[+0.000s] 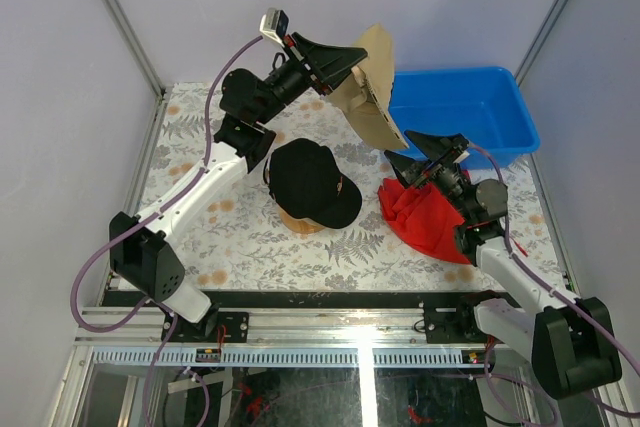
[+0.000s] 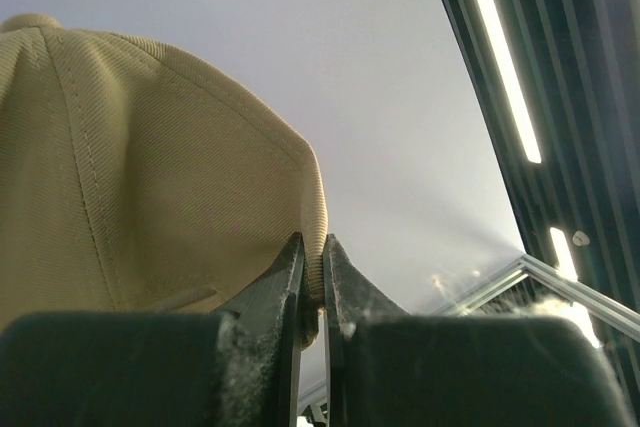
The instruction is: Stack the hats
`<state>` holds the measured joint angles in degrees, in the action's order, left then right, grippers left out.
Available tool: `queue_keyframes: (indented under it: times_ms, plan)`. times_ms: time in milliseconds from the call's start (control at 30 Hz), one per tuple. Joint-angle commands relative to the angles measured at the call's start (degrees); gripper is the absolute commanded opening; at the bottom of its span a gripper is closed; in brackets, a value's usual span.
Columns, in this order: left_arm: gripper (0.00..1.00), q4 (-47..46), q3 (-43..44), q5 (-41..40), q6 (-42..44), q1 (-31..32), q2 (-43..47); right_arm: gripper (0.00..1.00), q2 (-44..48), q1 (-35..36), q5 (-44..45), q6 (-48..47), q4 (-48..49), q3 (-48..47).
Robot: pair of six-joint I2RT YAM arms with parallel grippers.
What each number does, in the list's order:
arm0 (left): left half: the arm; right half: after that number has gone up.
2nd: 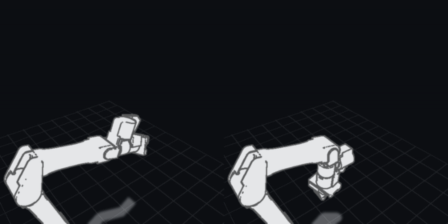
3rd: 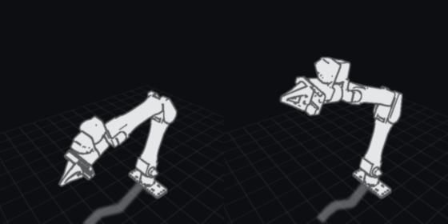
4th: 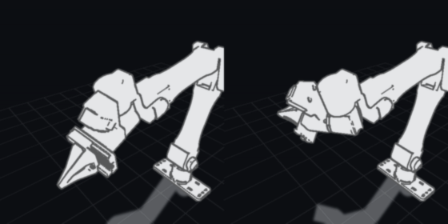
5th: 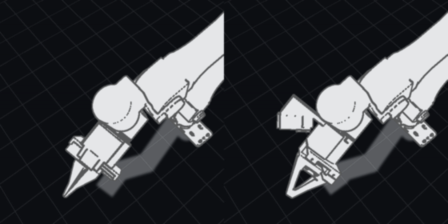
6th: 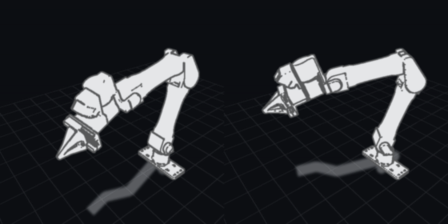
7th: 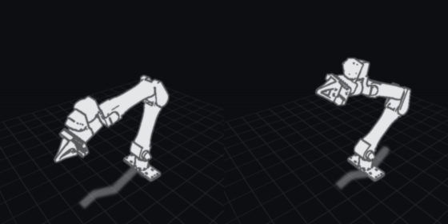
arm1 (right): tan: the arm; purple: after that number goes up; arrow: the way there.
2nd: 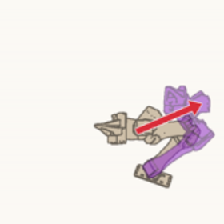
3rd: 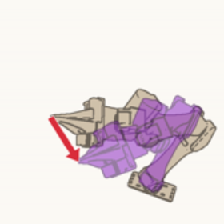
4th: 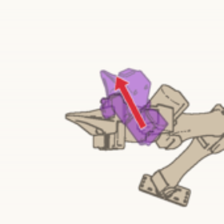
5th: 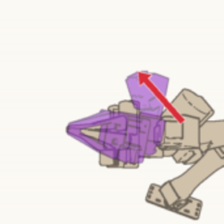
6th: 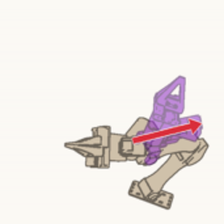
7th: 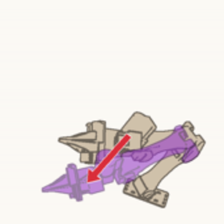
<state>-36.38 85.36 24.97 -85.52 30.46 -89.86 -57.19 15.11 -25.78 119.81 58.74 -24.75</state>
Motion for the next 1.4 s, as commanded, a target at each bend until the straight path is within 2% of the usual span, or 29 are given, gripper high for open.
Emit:
queue_keyframes:
  times_ms: [0, 567, 667, 800, 967, 1167, 1333, 1367]
  plan:
    - [0.0, -5.6, 1.7, -1.6, -1.0, 0.5, 0.9, 0.72, -2.0, 0.8, 1.6, 10.1, 7.5, -2.0]
    - [0.0, -8.5, -2.6, -2.2, -2.2, 0.5, 1.8, 0.64, -5.5, 1.1, 1.5, 11.0, 10.4, -6.7]
    - [0.0, -8.7, -2.5, -2.3, -2.5, 0.5, 1.7, 0.56, -5.6, 1.1, 1.7, 11.1, 10.6, -6.1]
    - [0.0, -8.8, -1.5, -2.5, -2.6, 0.4, 1.5, 0.51, -5.5, 1.1, 2.1, 11.4, 10.9, -4.7]
    - [0.0, -9.4, -1.9, -2.4, -3.3, 0.0, 1.7, 0.32, -5.7, 1.1, 2.6, 11.6, 11.6, -4.0]
    - [0.0, -10.4, -5.6, -2.3, -4.2, -2.0, 4.5, 0.16, -5.6, 1.1, 3.2, 10.8, 12.1, -3.3]
    - [0.0, -10.9, -10.4, -2.0, -4.5, -2.9, 7.3, 0.0, -4.4, 1.1, 1.5, 7.4, 7.3, -5.5]
    - [0.0, -11.0, -11.4, -1.9, -4.4, -3.2, 8.0, 0.0, -4.1, 1.1, 0.8, 6.3, 6.1, -6.1]
